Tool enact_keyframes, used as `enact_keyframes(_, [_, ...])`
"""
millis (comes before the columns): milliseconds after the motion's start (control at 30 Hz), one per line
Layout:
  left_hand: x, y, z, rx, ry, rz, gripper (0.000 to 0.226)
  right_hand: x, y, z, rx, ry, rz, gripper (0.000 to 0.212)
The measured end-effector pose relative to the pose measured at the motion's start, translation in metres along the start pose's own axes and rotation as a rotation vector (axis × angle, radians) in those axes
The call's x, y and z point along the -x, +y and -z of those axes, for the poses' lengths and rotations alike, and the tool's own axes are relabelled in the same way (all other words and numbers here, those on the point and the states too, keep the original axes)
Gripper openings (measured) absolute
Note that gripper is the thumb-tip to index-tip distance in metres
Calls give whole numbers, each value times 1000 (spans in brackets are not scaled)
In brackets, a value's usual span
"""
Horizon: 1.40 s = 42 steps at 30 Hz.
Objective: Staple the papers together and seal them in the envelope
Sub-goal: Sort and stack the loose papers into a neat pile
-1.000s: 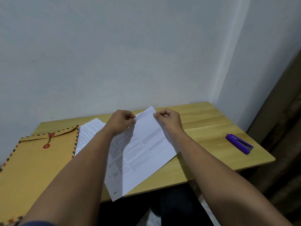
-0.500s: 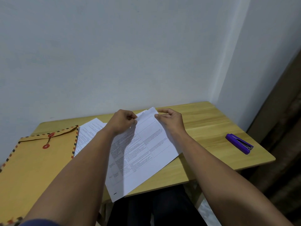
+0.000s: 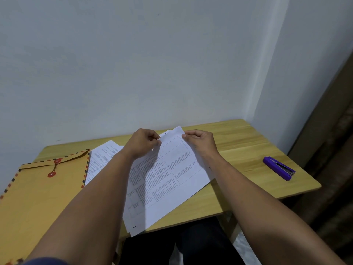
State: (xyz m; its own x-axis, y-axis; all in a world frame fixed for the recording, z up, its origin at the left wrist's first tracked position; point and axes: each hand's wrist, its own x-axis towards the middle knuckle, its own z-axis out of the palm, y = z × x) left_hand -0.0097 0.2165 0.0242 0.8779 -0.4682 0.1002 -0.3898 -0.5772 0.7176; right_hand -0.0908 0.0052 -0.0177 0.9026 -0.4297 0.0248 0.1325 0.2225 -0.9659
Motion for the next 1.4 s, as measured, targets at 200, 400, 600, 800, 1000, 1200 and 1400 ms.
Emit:
enact_keyframes(200, [1, 1, 2, 11, -2, -26, 11, 3, -3, 1, 40, 5, 15, 18])
enact_keyframes(400, [0, 0, 3, 85, 30, -39, 13, 5, -3, -4, 35, 24, 32, 10])
enact_keyframes(600, [-2, 3, 5, 98, 59, -42, 11, 4, -3, -8, 58, 24, 49, 16])
enact_keyframes(800, [-1, 6, 9, 95, 74, -54, 16, 4, -1, -15, 26, 29, 78, 28])
enact_keyframes(1000, [-3, 4, 9, 90, 88, -52, 20, 3, 4, -20, 94, 35, 131, 29])
enact_keyframes(1200, [-6, 4, 14, 71, 136, -58, 25, 5, 9, -15, 215, -16, 168, 35])
enact_keyframes(1400, [-10, 8, 10, -2, 135, -81, 26, 3, 17, -16, 194, 9, 147, 36])
